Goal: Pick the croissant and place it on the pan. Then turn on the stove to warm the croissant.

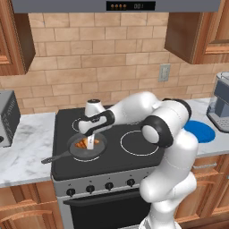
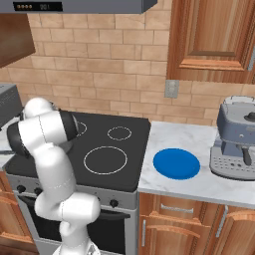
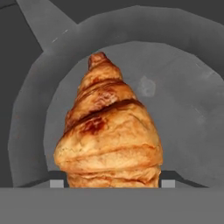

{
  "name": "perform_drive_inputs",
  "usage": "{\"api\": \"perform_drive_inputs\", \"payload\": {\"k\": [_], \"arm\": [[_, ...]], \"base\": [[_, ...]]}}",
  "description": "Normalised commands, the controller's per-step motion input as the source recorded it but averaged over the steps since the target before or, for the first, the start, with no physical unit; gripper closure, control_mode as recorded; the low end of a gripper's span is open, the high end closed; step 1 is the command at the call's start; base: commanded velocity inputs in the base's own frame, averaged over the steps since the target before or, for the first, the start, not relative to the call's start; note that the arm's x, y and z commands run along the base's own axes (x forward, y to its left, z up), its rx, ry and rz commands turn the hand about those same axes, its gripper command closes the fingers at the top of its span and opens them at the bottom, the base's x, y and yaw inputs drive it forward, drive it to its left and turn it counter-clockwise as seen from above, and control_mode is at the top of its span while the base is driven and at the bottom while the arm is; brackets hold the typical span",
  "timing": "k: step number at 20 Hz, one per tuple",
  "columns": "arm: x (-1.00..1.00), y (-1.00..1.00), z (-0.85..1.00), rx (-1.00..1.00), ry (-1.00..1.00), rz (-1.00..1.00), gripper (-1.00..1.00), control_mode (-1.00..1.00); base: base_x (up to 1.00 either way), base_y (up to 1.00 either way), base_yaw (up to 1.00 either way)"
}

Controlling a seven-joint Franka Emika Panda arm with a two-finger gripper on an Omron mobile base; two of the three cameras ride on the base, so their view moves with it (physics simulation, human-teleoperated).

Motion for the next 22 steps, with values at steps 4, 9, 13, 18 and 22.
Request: {"api": "perform_drive_inputs", "payload": {"k": [4, 9, 13, 18, 22], "arm": [[0.19, 0.01, -0.31, 0.0, 0.0, 0.0, 1.0, -1.0], [0.08, 0.06, -0.35, 0.0, -0.01, 0.0, 1.0, -1.0], [0.17, 0.05, -0.26, 0.0, 0.0, 0.0, 1.0, -1.0], [0.07, 0.04, -0.25, 0.0, 0.0, 0.0, -1.0, -1.0], [-0.04, 0.13, -0.1, 0.0, -0.01, 0.0, -1.0, -1.0]], "base": [[0.0, 0.0, 0.0], [0.0, 0.0, 0.0], [0.0, 0.0, 0.0], [0.0, 0.0, 0.0], [0.0, 0.0, 0.0]]}}
